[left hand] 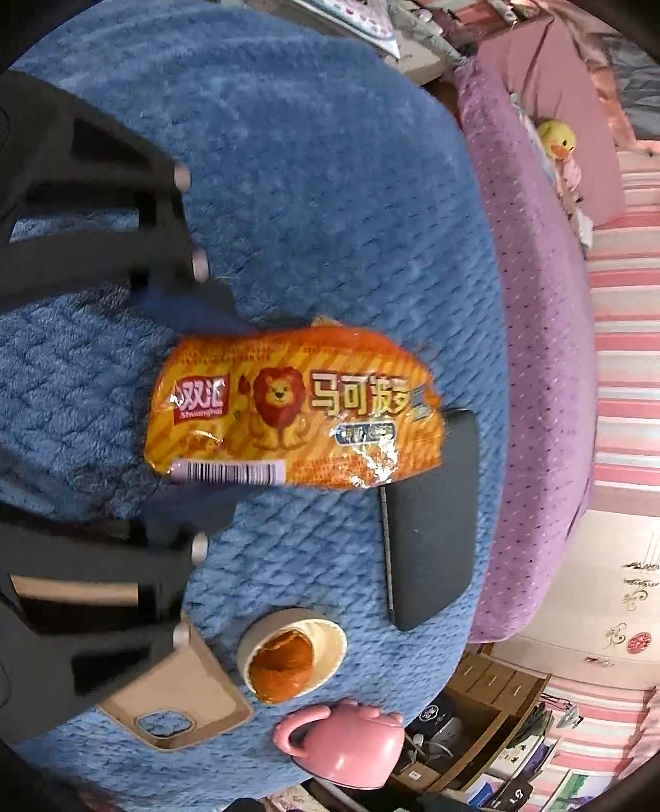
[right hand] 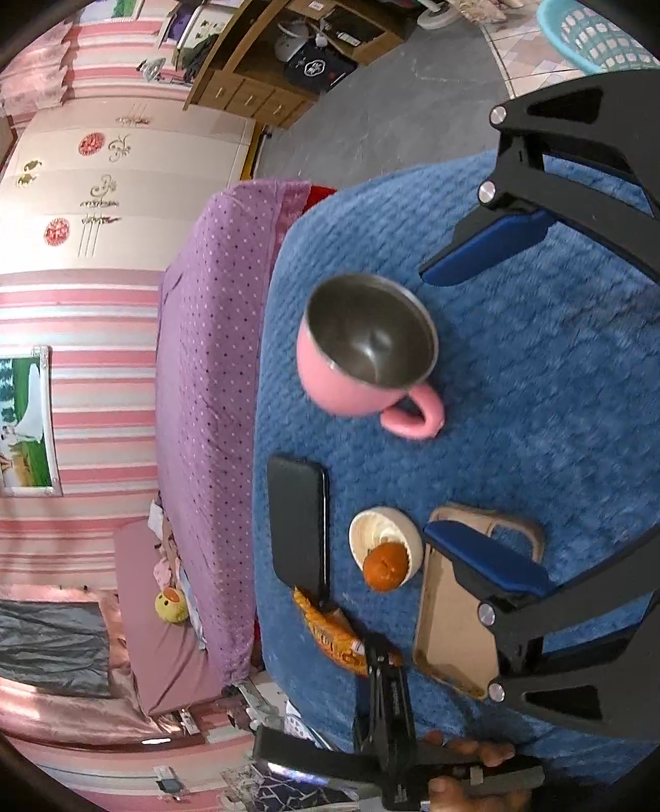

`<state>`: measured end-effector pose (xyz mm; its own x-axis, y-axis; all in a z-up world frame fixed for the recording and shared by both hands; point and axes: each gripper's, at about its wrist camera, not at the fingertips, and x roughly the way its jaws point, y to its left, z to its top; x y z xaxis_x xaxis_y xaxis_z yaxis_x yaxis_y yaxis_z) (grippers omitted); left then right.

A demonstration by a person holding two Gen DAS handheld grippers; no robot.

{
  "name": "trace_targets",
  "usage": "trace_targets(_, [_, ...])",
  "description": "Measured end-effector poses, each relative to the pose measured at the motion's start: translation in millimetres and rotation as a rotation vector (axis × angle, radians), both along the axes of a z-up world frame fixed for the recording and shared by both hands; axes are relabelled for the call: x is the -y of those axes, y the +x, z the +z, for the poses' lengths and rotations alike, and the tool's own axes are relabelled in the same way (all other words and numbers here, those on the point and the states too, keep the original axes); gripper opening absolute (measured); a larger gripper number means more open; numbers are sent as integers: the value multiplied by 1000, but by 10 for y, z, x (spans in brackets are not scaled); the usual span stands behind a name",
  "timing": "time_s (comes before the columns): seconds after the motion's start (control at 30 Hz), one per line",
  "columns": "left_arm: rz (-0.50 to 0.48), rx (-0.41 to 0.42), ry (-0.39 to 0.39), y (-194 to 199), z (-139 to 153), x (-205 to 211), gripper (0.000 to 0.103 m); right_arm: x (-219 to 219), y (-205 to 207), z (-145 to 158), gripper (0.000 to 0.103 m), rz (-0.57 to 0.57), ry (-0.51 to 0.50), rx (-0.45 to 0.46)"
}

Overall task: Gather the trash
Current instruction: 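Grasp the orange snack bag with the left gripper while the right grasps the orange peel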

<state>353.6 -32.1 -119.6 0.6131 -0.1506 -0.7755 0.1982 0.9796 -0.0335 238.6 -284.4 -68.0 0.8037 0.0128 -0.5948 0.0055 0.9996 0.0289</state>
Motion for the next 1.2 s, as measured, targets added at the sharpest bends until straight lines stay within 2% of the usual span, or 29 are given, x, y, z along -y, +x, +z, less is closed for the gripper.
trace_targets(0.07, [2,23,-13,-47,44,-59,34,-66,38,-4,84,18,3,-7])
trace_targets(0.17, [13,70,18,-187,142,-147,26,-169,96,-5,79,55,12,-13])
trace_targets(0.37, [66,138,67,-531,319,-507,26,-506,304,-56,65,151,7,-33])
trace_targets(0.57, [108,142,87,-770,289,-822,26,-774,541,-139,62,206,12,-71])
trace_targets(0.73, [123,139,84,-866,243,-923,26,-929,747,-274,45,233,17,-133])
trace_targets(0.8, [126,143,77,-890,256,-933,26,-957,791,-332,34,241,11,-159])
trace_targets(0.9, [131,150,69,-904,298,-918,26,-971,798,-350,25,259,39,-155])
trace_targets(1.2, [110,188,51,-1059,497,-751,26,-802,506,-139,21,259,55,-95])
